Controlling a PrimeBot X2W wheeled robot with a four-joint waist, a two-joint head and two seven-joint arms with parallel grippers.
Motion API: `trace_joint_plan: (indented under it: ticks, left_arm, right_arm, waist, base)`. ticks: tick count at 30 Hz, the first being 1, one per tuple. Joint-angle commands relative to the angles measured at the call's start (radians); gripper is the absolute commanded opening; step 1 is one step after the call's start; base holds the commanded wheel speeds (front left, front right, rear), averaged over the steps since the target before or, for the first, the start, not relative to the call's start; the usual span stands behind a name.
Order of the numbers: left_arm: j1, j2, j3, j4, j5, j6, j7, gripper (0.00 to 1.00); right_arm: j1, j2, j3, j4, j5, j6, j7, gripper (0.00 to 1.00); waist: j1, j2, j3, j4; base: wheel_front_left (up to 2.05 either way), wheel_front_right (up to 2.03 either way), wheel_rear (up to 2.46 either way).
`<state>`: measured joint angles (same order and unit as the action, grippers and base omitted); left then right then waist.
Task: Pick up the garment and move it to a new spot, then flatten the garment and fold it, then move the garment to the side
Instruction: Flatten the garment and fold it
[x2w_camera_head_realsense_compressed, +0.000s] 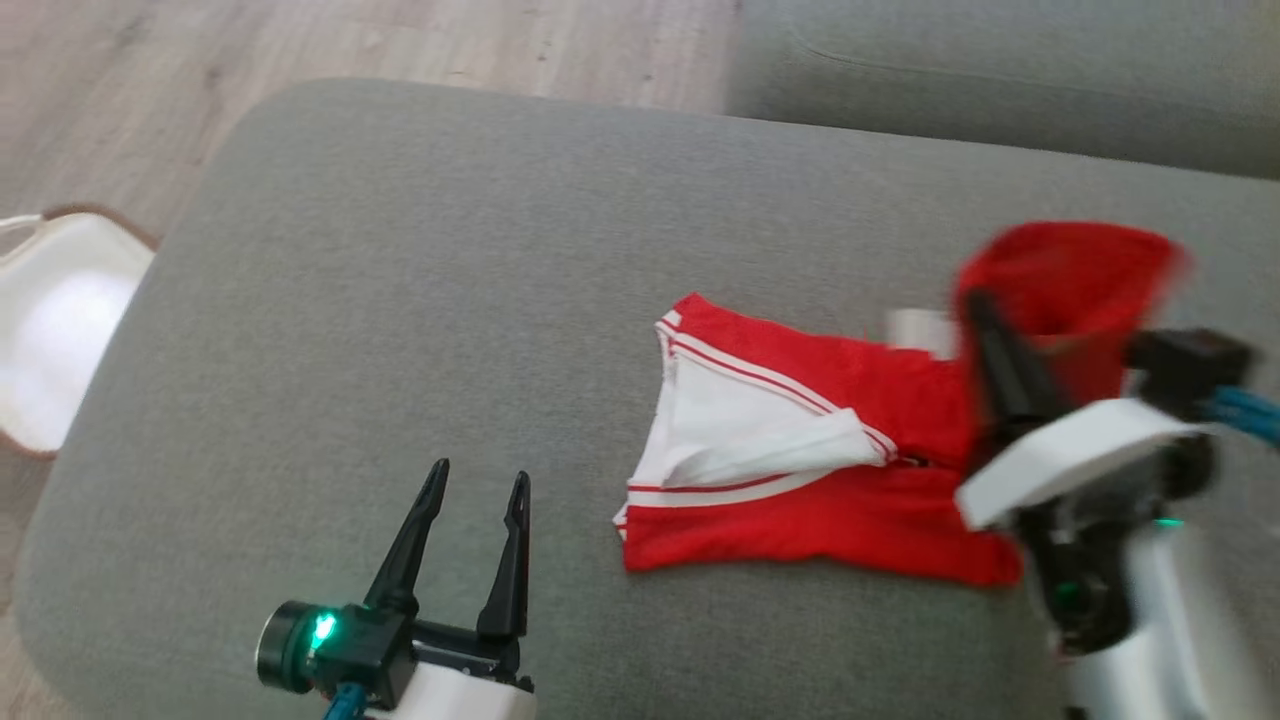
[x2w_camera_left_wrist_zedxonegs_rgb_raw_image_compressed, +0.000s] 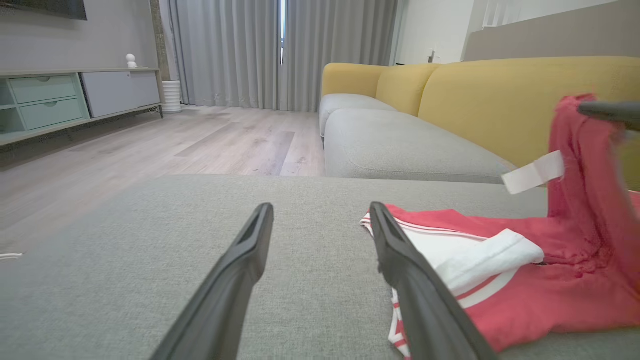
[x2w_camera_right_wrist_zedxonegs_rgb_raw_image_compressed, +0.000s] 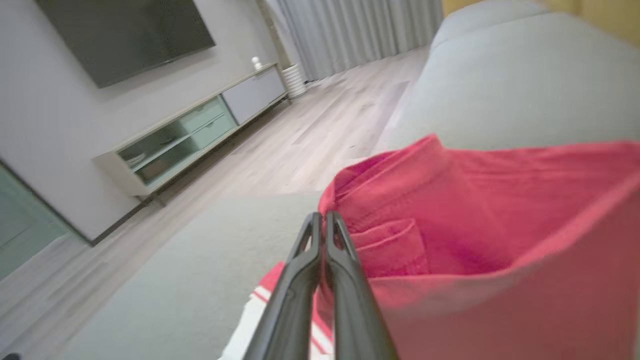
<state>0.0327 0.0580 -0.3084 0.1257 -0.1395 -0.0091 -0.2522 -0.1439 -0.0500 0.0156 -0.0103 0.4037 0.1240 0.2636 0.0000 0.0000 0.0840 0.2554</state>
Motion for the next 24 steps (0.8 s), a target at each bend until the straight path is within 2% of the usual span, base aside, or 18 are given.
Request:
trace_joint_plan:
  ticks: [1, 8, 15, 16, 17, 20, 24]
  left_arm:
    - [-0.011, -0.006, 0.024, -0.024, 0.003, 0.000, -0.010, 1.00]
    - [-0.015, -0.007, 0.007, -0.014, -0.006, -0.001, -0.010, 1.00]
    - [-0.020, -0.007, -0.001, -0.015, -0.020, 0.003, -0.010, 1.00]
    - [-0.021, -0.008, -0.004, -0.015, -0.022, 0.004, -0.010, 1.00]
    - [-0.022, -0.008, -0.006, -0.015, -0.025, 0.006, -0.010, 1.00]
    - [-0.019, -0.008, -0.005, -0.024, -0.029, 0.013, -0.010, 1.00]
    - [-0.005, -0.008, 0.014, -0.036, -0.027, 0.023, -0.010, 1.00]
  right_arm:
    - [-0.056, -0.001, 0.081, -0.023, 0.027, 0.007, -0.009, 0.00]
    - [-0.089, 0.000, 0.339, 0.057, 0.088, 0.007, -0.015, 0.00]
    - [-0.098, 0.000, 0.461, 0.155, 0.111, 0.007, -0.036, 0.00]
    - [-0.099, 0.000, 0.474, 0.171, 0.116, 0.007, -0.047, 0.67]
    - [-0.099, 0.000, 0.484, 0.180, 0.128, 0.007, -0.063, 1.00]
    - [-0.096, 0.000, 0.493, 0.176, 0.169, 0.007, -0.131, 1.00]
    - [-0.083, 0.000, 0.412, 0.148, 0.157, 0.007, -0.252, 1.00]
  waist:
    - [0.0000, 0.0000, -0.006, 0.026]
    - [0.0000, 0.0000, -0.002, 0.085]
    - [0.0000, 0.0000, 0.009, 0.115]
    - [0.0000, 0.0000, 0.009, 0.117]
    - [0.0000, 0.0000, 0.008, 0.120]
    - [0.0000, 0.0000, 0.001, 0.118]
    - [0.0000, 0.0000, -0.015, 0.084]
  base:
    - [0.00, 0.00, 0.00]
    - [0.00, 0.00, 0.00]
    - [0.00, 0.00, 0.00]
    - [0.00, 0.00, 0.00]
    - [0.00, 0.00, 0.00]
    - [0.00, 0.00, 0.00]
    - [0.00, 0.00, 0.00]
